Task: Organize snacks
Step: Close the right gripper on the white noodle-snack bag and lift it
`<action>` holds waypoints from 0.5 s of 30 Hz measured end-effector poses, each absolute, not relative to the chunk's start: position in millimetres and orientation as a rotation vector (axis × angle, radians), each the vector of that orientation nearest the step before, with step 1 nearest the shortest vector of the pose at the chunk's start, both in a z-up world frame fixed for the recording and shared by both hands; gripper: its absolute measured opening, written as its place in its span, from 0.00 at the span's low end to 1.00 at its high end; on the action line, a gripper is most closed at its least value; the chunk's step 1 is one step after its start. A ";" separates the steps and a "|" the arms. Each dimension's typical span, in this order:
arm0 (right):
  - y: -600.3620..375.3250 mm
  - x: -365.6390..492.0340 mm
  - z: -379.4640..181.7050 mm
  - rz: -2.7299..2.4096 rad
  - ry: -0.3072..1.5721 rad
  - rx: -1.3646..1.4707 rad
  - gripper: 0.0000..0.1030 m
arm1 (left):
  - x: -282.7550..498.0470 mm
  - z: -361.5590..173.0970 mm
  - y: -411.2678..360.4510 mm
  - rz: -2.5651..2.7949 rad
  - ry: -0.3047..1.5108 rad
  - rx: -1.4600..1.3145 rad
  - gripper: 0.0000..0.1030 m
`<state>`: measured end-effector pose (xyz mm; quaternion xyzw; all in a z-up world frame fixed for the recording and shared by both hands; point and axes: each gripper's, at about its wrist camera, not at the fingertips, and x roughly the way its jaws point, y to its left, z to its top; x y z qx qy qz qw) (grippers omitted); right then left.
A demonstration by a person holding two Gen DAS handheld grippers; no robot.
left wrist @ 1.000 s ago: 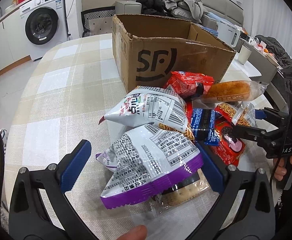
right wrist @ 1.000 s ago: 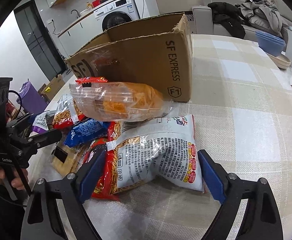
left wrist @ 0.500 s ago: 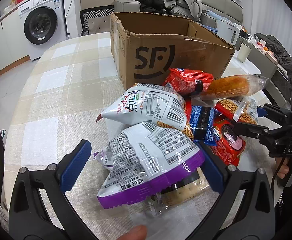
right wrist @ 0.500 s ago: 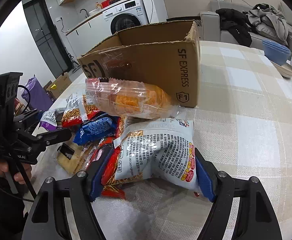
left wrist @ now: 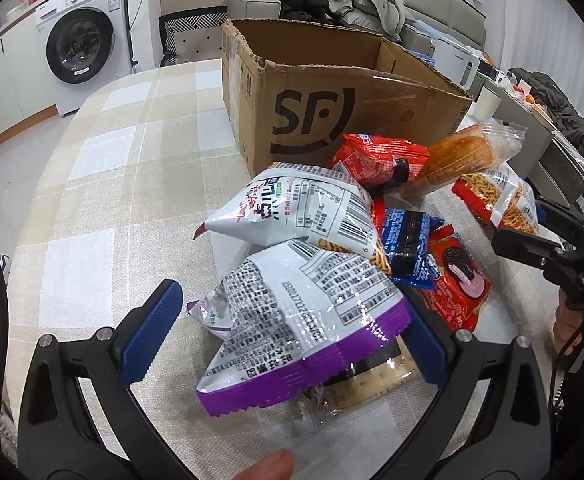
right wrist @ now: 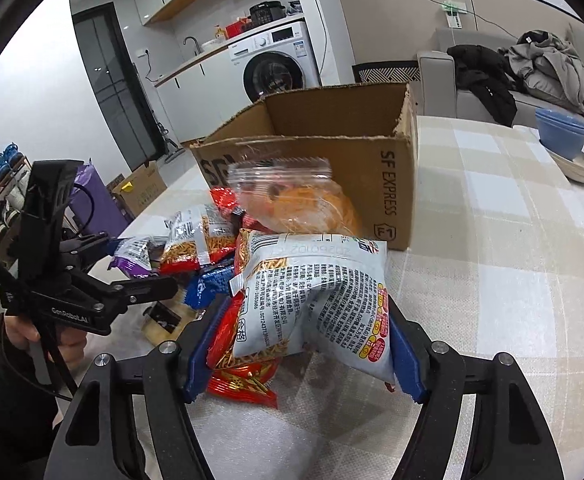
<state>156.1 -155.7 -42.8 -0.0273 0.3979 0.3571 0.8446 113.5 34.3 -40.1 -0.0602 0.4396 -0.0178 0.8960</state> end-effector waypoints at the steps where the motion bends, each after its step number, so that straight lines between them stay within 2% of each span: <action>1: -156.4 155.0 -41.9 0.756 0.836 -0.058 0.72 | 114.0 -40.2 34.7 -0.037 0.913 -0.126 0.99; 15: -161.2 150.9 -36.9 0.760 0.816 -0.052 0.72 | 112.3 -39.3 59.9 -0.004 0.924 -0.136 0.99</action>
